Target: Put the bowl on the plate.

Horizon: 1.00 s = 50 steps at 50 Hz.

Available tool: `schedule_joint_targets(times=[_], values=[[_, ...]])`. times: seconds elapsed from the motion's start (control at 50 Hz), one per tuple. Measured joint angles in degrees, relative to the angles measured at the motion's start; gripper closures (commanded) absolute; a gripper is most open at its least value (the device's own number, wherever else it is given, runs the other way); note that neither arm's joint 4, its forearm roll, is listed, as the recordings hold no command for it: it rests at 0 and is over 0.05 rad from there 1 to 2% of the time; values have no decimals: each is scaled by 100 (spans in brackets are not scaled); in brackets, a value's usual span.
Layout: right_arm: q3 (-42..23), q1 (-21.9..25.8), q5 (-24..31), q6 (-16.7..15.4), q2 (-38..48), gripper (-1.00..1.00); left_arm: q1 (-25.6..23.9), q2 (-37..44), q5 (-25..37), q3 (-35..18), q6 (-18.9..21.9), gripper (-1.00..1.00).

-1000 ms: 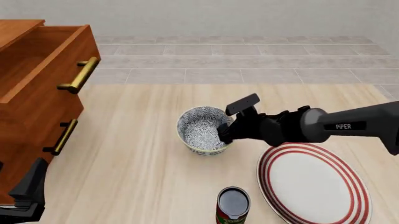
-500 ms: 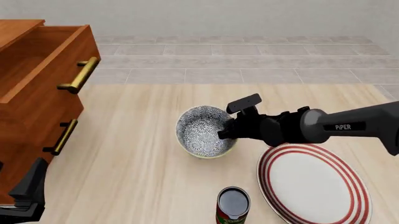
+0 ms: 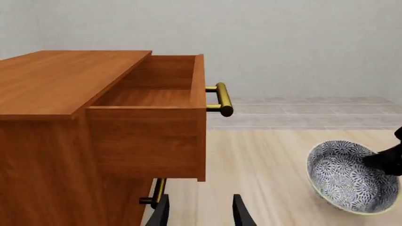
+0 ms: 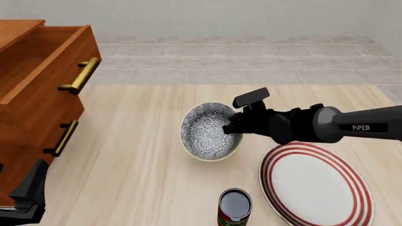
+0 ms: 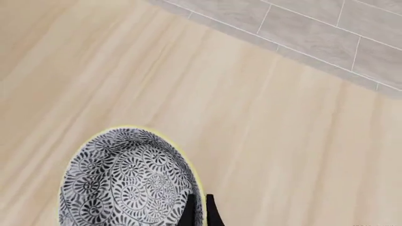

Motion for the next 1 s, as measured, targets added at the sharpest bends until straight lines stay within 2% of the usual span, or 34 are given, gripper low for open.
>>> schedule_joint_targets(times=[0.32, 0.6, 1.0], values=[[72, -88, 32, 300, -442, 100, 0, 0, 0, 0, 0, -100], [267, -174, 10, 910, -941, 100, 0, 0, 0, 0, 0, -100], [1086, -748, 78, 1480, -2029, 100, 0, 0, 0, 0, 0, -100]])
